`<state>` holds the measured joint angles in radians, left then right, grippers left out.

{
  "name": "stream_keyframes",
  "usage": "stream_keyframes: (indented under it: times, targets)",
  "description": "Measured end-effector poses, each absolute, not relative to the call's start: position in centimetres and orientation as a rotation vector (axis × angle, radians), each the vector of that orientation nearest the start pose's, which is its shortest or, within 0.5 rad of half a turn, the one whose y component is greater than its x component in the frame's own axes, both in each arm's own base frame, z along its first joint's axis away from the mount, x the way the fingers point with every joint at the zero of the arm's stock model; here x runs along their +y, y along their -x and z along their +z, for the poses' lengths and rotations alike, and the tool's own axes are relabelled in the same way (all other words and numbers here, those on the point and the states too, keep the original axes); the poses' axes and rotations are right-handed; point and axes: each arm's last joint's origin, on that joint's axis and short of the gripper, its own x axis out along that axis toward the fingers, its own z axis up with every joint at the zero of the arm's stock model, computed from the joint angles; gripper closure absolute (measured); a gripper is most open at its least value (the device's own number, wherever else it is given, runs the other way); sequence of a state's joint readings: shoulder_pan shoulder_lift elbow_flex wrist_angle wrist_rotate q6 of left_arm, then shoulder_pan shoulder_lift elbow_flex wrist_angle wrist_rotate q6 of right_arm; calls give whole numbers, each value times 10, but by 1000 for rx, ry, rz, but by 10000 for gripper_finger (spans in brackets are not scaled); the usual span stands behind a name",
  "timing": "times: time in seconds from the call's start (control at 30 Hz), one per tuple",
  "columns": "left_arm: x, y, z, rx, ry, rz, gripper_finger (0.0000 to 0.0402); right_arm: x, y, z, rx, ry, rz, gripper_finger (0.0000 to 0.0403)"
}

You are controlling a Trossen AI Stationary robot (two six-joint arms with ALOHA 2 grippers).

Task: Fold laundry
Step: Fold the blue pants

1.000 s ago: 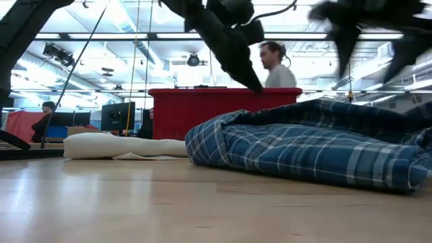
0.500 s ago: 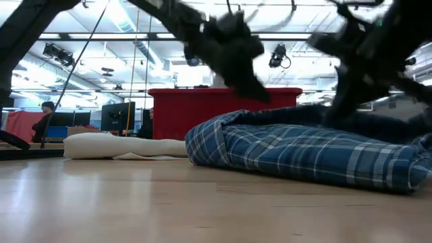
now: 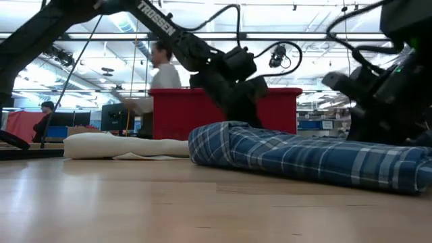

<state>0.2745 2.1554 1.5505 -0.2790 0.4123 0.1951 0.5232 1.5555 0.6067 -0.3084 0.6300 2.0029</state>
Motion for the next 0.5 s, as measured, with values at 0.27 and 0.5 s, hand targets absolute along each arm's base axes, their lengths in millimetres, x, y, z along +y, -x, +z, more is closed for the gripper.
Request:
stream_keyframes:
  times: [0.27, 0.5]
  targets:
    - [113, -428, 220, 772, -22, -151, 234, 113, -227, 155, 555, -1013, -800, 287]
    - [98, -403, 257, 795, -241, -265, 217, 125, -250, 197, 620, -694, -558, 245]
